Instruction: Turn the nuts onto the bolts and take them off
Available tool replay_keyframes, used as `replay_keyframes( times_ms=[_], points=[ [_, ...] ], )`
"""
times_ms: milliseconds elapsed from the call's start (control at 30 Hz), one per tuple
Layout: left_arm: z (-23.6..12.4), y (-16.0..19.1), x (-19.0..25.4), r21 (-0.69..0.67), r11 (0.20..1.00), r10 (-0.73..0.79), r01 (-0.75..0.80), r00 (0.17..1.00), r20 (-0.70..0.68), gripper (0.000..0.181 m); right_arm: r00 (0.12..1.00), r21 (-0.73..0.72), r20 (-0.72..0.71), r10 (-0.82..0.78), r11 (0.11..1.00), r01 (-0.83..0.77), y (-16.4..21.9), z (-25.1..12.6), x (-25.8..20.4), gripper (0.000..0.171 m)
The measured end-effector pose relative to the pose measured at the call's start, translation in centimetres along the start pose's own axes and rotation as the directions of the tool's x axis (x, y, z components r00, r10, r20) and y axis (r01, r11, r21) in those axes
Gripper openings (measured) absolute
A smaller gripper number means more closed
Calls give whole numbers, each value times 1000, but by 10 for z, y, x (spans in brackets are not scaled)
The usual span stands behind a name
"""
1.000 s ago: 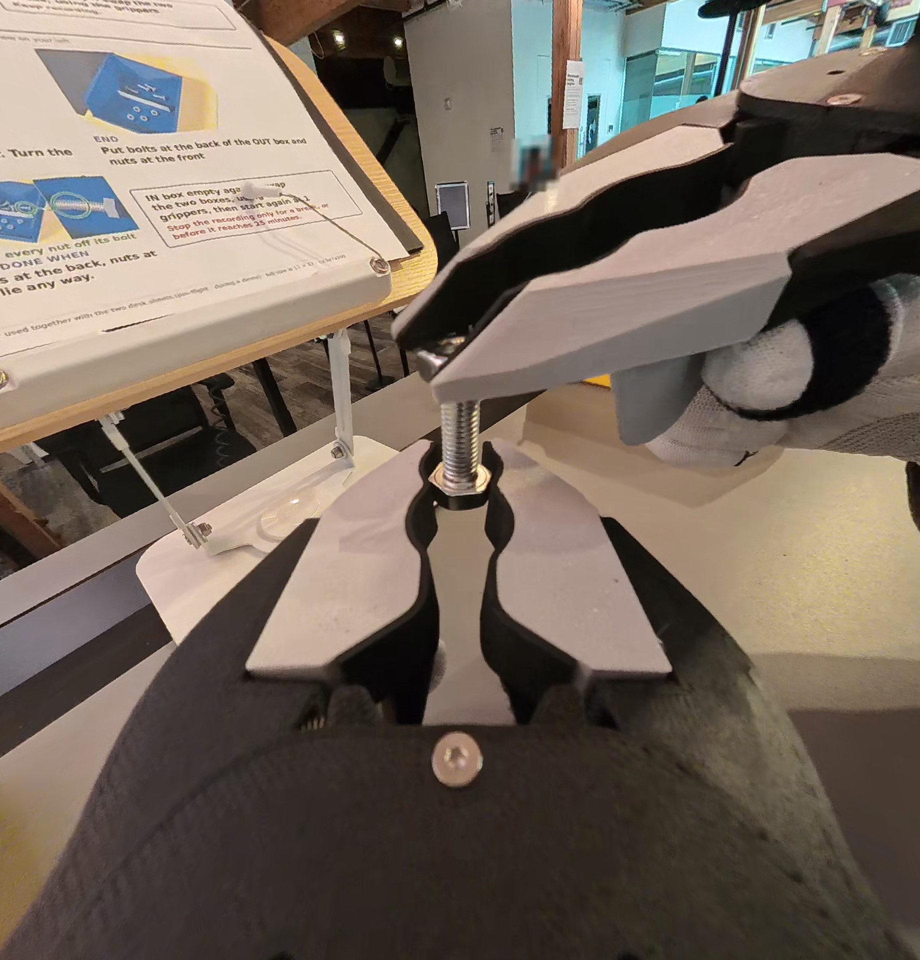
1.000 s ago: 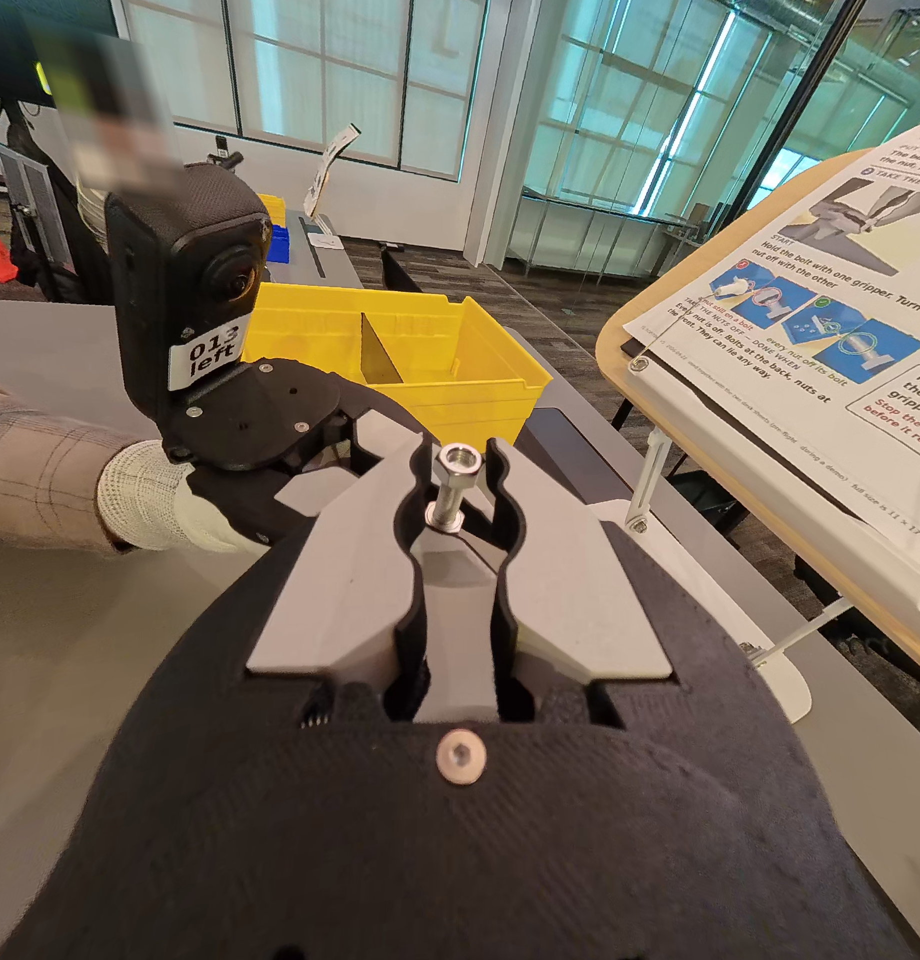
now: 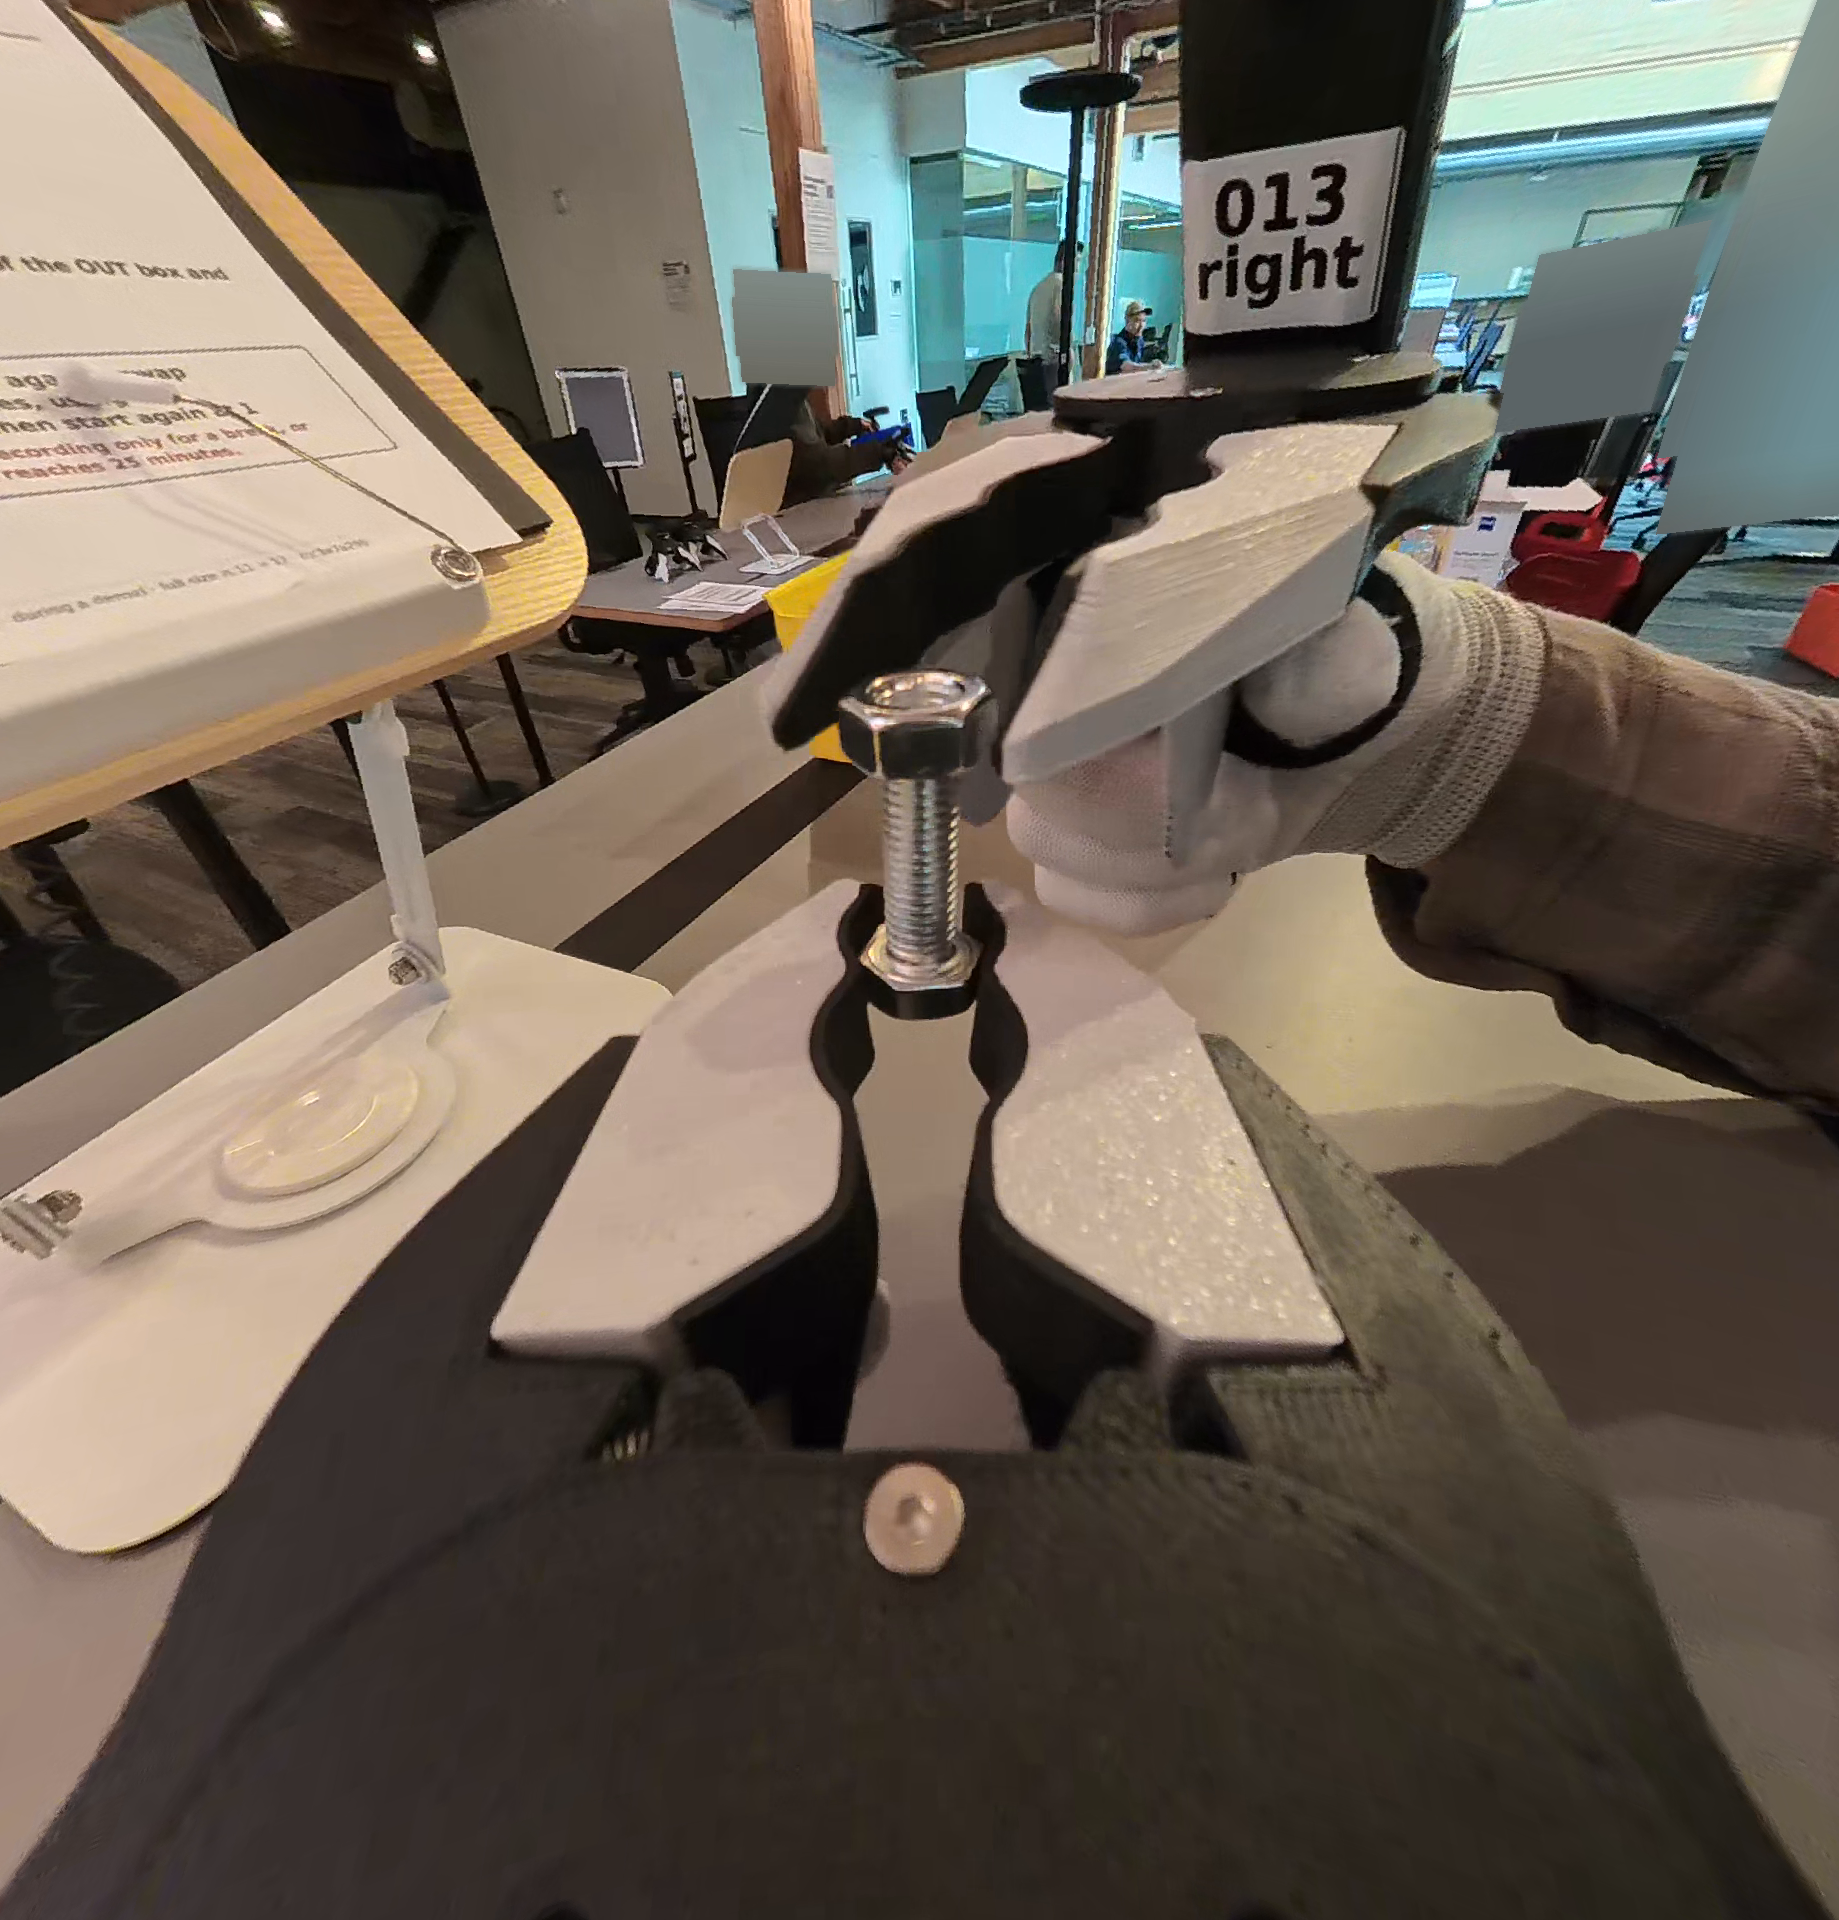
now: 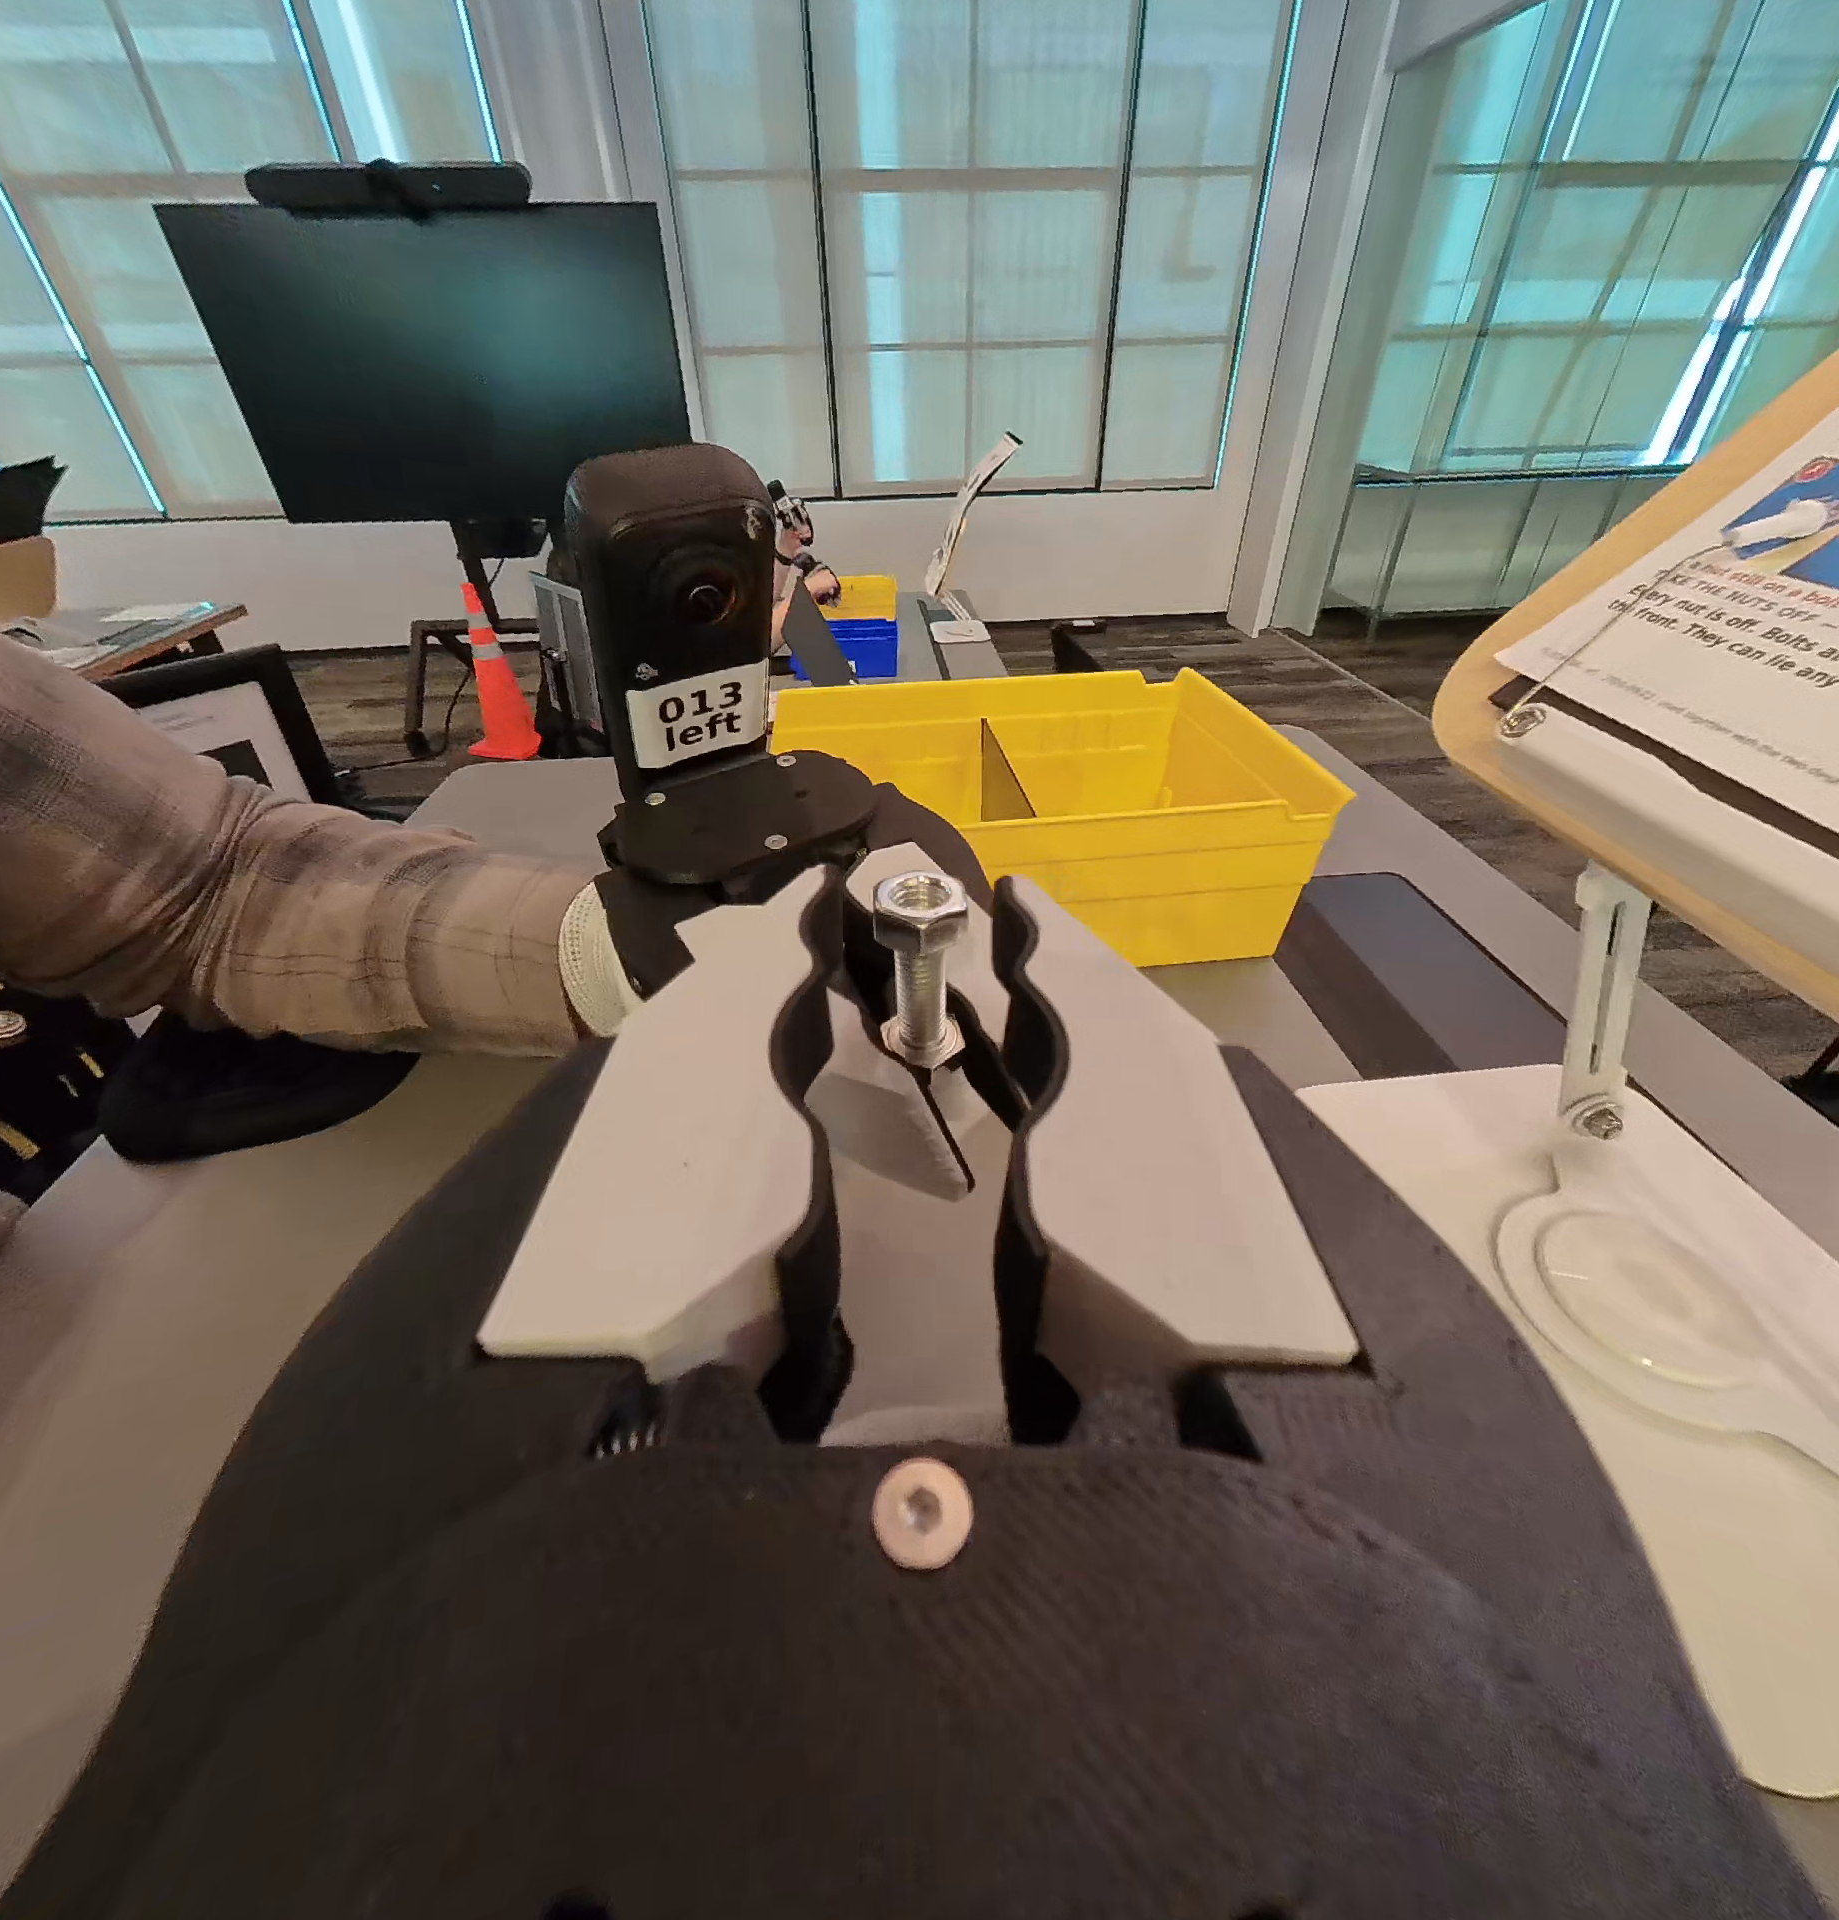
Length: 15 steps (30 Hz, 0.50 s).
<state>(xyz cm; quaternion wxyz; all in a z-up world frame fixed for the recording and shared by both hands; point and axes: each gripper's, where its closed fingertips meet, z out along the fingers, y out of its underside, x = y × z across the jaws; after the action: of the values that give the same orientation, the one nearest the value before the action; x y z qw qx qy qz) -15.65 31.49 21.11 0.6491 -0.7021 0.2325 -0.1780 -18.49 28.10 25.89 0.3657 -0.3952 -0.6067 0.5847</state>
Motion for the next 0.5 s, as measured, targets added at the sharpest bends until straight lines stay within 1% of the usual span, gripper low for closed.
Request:
replay_keyframes(
  times_ms=[67,267,500],
  points=[
    [0,0,0,2,1000,-2,2,1000,1,15,1000,3,-2,0,1000,0,0,0,1,15],
    [0,0,-9,-10,1000,-15,16,998,58,15,998,8,-55,-10,1000,10,-1,2,8,15],
    [-5,2,-33,-20,999,-45,49,982,184,15,983,37,-183,20,999,-13,-1,16,26,15]
  ],
)
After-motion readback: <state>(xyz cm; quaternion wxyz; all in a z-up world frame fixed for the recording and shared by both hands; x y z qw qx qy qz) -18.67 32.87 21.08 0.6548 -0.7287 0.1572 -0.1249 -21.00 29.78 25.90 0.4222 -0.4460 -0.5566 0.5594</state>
